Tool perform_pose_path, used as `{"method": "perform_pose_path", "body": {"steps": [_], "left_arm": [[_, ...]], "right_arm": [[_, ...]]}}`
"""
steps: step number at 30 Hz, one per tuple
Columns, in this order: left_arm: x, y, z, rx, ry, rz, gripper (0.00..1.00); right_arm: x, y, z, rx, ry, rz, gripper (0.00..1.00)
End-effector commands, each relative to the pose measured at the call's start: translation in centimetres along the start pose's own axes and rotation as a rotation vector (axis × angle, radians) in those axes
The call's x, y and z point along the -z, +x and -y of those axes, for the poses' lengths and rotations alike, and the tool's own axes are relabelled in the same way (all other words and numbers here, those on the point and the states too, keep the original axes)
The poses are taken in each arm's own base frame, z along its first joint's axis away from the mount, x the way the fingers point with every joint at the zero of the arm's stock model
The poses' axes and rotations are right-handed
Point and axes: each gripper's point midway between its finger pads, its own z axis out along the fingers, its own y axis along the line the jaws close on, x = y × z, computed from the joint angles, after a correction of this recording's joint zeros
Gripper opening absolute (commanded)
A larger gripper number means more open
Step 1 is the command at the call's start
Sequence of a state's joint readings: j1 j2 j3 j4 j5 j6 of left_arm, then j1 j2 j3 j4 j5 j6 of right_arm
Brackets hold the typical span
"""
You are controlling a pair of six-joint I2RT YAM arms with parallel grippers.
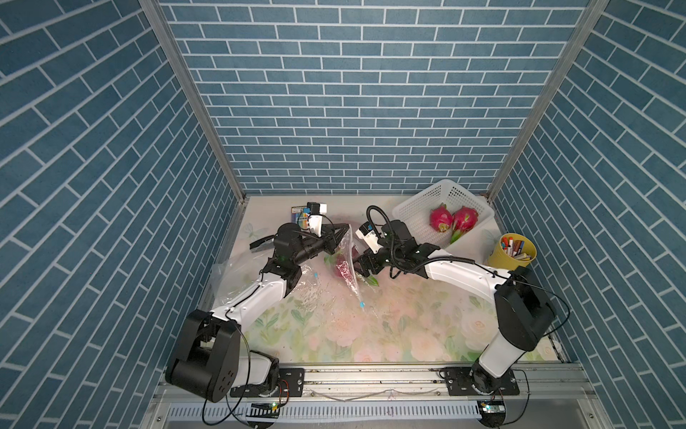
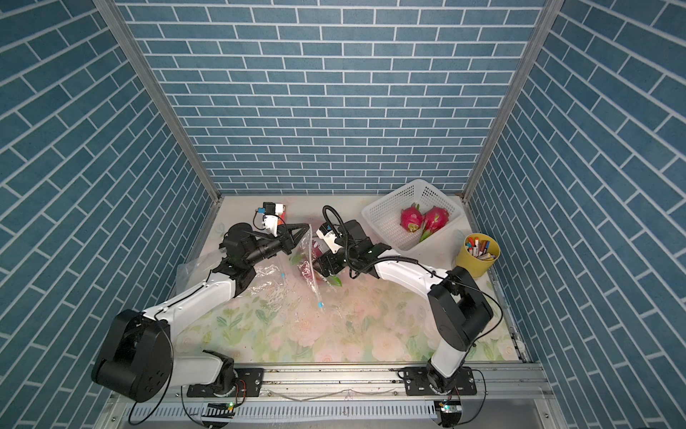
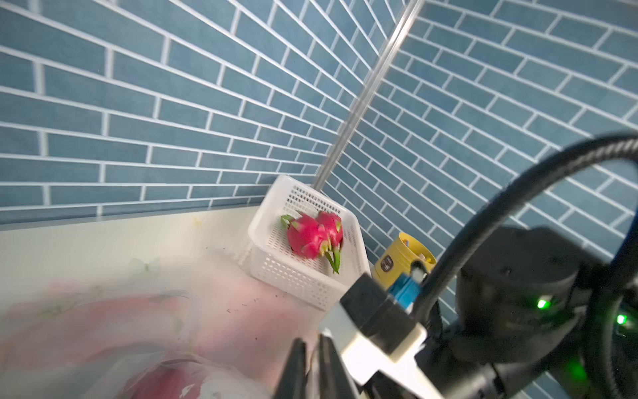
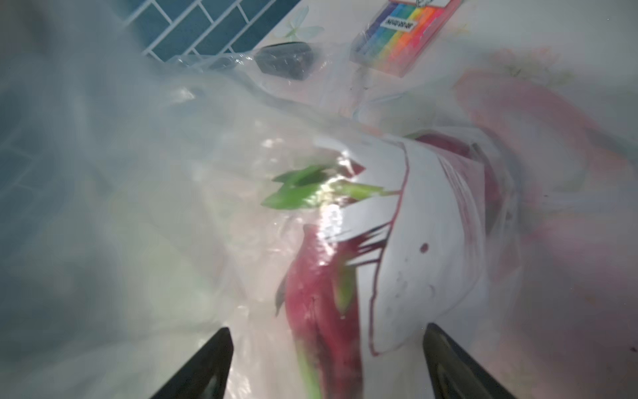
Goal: Open the zip-top bag and take out the dragon fruit
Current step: Open the zipper of the food storage bag at the center of the board.
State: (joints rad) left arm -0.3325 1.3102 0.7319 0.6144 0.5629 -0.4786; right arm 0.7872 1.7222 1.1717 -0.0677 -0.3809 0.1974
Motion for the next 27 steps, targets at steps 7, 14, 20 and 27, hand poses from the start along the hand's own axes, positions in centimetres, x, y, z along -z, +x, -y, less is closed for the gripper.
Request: {"method": "perform_pose_path", "body": {"steps": [7,14,20,27], "left_arm": [[5.8,1.1,-4.7,0.128,-0.388,0.065,0.73],[9.0,4.9,-6.4,0.181,-0.51,0.002,0.77],[7.3,11.2,-1.8,0.245,-0.188,-0.195,0.77],[5.9,12.6,-0.1,0.218,-0.121,-0.227,0.81]], "right_arm": [[-2.2,-1.3,0.8,-0.085,0.047,0.05,0.45],[-0.6,-2.2,1.2,-0.115,0.101,0.085,0.01],[-0.6,-2.2,1.7,-0.167,0.125,0.092,0.0],[-0.7,-2.7,1.5,-0.184,0.112,0.099,0.0]]}}
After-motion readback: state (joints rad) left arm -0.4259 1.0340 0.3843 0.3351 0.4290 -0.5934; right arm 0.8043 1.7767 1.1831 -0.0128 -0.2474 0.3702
